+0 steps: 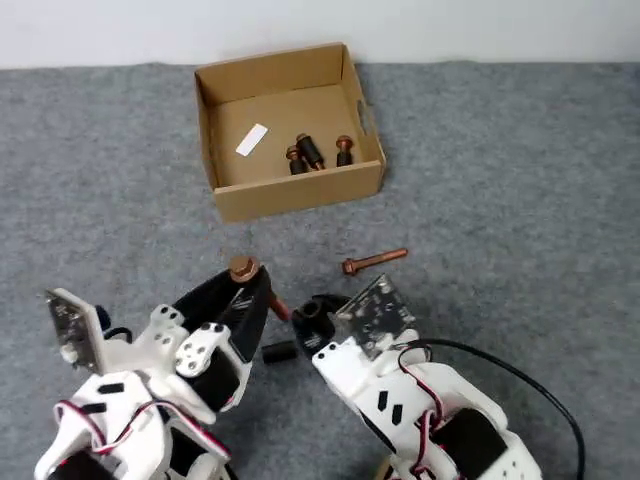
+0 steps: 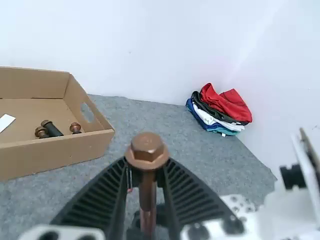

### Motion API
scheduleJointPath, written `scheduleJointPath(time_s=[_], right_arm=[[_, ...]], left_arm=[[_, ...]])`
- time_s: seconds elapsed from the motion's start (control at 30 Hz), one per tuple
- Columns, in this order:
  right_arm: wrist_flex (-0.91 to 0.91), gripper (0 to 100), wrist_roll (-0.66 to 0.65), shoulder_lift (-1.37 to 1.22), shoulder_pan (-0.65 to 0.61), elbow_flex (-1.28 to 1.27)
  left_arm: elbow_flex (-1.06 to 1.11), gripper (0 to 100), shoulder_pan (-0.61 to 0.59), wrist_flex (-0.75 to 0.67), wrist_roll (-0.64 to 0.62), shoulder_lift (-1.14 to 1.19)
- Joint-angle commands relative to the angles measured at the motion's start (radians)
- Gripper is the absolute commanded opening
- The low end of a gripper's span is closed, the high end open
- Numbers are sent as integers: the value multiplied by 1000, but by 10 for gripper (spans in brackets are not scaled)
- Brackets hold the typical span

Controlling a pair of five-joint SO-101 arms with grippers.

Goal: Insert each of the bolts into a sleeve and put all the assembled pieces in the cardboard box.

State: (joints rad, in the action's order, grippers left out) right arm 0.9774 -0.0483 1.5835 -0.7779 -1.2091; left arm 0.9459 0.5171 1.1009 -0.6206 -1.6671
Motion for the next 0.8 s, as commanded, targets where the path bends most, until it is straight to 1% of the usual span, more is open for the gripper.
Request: scheduleJointPath(time_s=[0.0, 0.1, 0.37, 0.57, 0.67, 0.77], right_arm=[[-44, 9, -38, 8, -22, 11], [-68, 9, -52, 8, -35, 12], [-128, 9, -112, 10, -33, 18], [-133, 9, -117, 10, -35, 29], [-128, 9, -117, 10, -35, 37], [-128, 9, -117, 10, -35, 38]], left_arm=[[5, 5, 14, -84, -14, -3], [41, 5, 15, -118, -14, -3], [104, 5, 14, -121, -14, -5], [117, 5, 9, -123, -12, -6], [136, 5, 6, -161, -12, -11], [143, 5, -31, -196, -12, -5]])
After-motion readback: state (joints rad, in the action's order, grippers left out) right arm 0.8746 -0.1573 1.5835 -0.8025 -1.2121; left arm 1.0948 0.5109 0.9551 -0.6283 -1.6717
